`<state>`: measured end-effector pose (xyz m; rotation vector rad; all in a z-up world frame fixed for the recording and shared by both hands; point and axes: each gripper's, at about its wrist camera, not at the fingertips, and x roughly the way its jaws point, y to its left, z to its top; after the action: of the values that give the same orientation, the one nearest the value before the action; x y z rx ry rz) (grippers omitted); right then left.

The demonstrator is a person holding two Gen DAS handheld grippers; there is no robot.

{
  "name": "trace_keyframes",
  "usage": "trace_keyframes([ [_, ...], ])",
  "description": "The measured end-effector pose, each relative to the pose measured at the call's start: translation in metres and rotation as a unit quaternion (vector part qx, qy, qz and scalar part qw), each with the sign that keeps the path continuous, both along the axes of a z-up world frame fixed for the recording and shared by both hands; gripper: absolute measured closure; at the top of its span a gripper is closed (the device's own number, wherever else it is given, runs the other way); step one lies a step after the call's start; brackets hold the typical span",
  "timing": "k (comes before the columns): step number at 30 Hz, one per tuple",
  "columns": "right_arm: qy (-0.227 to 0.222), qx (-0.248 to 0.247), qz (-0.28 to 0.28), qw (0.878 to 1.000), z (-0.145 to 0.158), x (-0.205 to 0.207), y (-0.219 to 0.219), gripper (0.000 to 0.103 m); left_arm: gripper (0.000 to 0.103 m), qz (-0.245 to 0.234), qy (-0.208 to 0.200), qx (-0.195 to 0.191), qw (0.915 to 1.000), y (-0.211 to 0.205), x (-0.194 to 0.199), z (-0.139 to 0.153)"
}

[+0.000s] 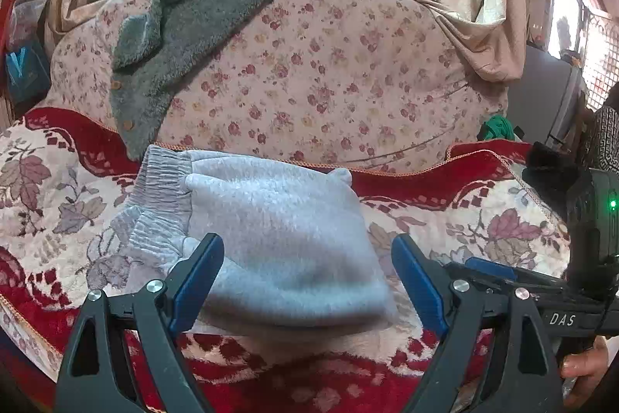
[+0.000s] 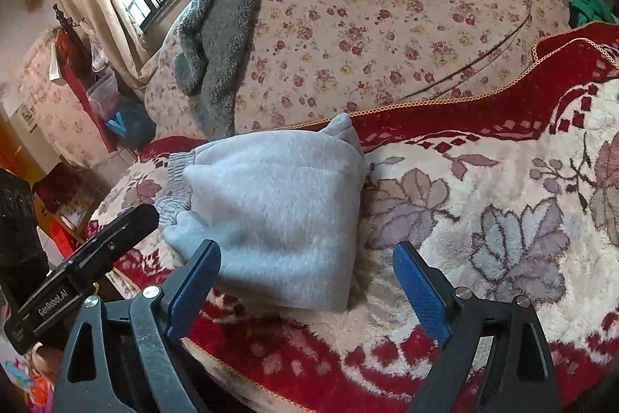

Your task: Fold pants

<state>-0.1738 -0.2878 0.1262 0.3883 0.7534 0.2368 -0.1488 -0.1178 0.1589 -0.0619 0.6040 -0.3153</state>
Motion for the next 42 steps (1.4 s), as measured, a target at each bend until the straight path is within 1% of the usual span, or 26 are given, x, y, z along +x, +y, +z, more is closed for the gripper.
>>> trace_keyframes([
  [7,0.010,-0.023,0.006,1.000,-0.008,0.003,0.013,0.007,0.015,0.023,-0.009,0.026,0.9994,-0.001,-0.003,-0.008],
  [10,0.008,-0.030,0.002,1.000,-0.009,0.005,0.015,0.007,0.015,0.031,-0.013,0.036,0.9988,0.000,-0.001,-0.012],
  [13,0.008,-0.041,0.002,0.999,-0.011,0.009,0.019,0.006,0.015,0.040,-0.009,0.047,0.9980,0.001,0.003,-0.016],
  [17,0.010,-0.055,0.007,0.998,-0.013,0.015,0.025,0.006,0.015,0.053,0.002,0.045,0.9976,0.005,0.007,-0.025],
  [22,0.010,-0.058,0.006,0.998,-0.016,0.018,0.030,0.006,0.015,0.066,-0.004,0.067,0.9956,0.008,0.010,-0.030],
  [29,0.021,-0.074,0.015,0.997,-0.025,0.026,0.039,0.006,0.015,0.090,-0.005,0.074,0.9932,0.017,0.014,-0.036],
  [34,0.009,-0.087,0.013,0.996,-0.020,0.032,0.045,0.006,0.015,0.103,-0.002,0.078,0.9917,0.026,0.021,-0.035],
  [38,0.009,-0.088,0.017,0.996,-0.017,0.039,0.049,0.006,0.014,0.116,-0.002,0.081,0.9899,0.031,0.029,-0.031],
  [42,0.002,-0.099,0.025,0.995,-0.014,0.043,0.055,0.006,0.014,0.124,-0.003,0.085,0.9886,0.034,0.034,-0.029],
])
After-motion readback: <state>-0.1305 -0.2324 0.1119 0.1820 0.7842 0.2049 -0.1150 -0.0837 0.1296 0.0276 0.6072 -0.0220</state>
